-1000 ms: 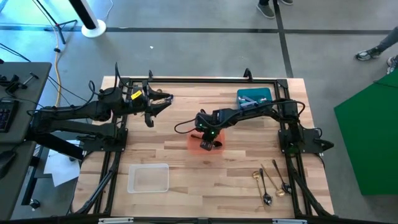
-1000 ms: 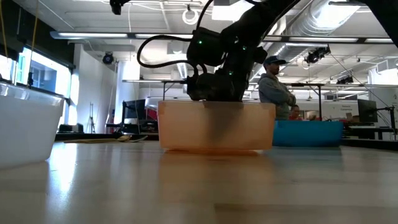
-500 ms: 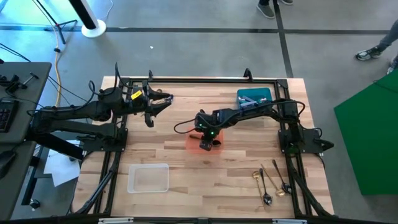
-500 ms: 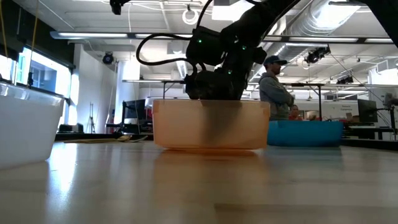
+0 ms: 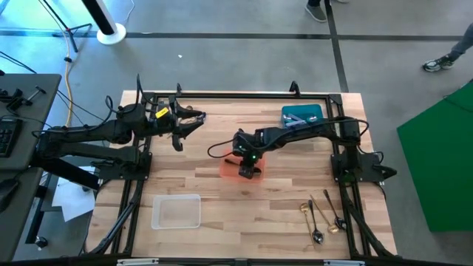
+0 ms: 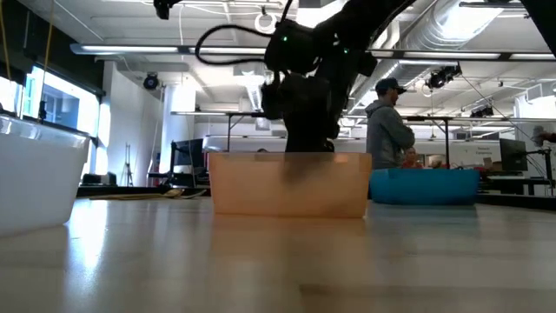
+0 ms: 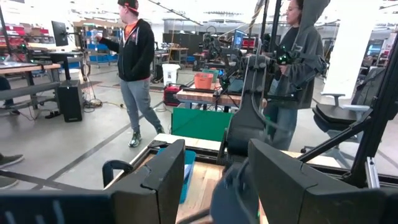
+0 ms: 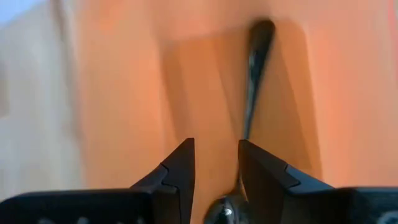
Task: Sort silverware by color (type)
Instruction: Put the top right black spoon into the orange bin, then put the top left black spoon into the orange bin
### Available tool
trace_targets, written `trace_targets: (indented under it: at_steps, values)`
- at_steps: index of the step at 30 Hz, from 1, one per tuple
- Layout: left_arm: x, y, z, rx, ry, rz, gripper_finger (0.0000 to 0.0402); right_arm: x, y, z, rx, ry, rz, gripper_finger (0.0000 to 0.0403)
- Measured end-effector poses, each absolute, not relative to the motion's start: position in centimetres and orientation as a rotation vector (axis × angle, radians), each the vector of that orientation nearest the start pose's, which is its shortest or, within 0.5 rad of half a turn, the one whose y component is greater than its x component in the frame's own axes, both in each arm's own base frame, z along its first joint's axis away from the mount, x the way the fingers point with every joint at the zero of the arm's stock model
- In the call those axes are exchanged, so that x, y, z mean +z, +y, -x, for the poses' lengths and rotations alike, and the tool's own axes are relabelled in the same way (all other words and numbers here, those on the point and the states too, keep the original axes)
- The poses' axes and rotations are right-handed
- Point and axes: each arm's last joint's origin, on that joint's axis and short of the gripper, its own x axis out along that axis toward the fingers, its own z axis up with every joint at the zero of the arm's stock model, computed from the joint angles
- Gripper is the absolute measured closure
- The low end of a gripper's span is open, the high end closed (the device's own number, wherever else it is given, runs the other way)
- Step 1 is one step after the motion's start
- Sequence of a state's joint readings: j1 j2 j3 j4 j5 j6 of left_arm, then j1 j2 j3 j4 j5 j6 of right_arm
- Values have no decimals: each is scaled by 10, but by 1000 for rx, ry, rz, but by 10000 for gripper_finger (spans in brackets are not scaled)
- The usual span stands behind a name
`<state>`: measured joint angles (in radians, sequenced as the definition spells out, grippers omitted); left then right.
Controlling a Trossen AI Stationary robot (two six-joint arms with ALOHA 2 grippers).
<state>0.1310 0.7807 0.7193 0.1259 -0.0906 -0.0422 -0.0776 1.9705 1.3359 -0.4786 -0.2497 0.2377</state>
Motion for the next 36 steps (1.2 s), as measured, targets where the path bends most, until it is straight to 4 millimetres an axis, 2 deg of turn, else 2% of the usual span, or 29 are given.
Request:
trace_targets:
  at_steps: [3,8,14,18,21,25,28,32,36]
  values:
    - [340,26,-175,220,-70,40,236,180,-23,-393,62,1084,-368,294]
    - [340,26,-175,220,-69,40,236,224,-24,-380,93,974,-284,294]
    - [340,26,-175,219,-72,66,236,295,-31,-345,25,766,-181,295]
    - [340,26,-175,217,-75,98,236,328,-33,-313,14,612,-161,295]
    - [340,26,-175,218,-75,93,236,335,-32,-286,-6,487,-176,295]
    - [340,26,-175,217,-76,95,236,329,-28,-254,-39,312,-222,295]
    - [340,26,-175,217,-77,107,236,328,-26,-238,-27,163,-224,295]
    - [341,26,-175,217,-77,96,236,330,-25,-228,-13,36,-165,295]
    - [341,26,-175,218,-81,82,236,334,-25,-228,-11,11,-117,295]
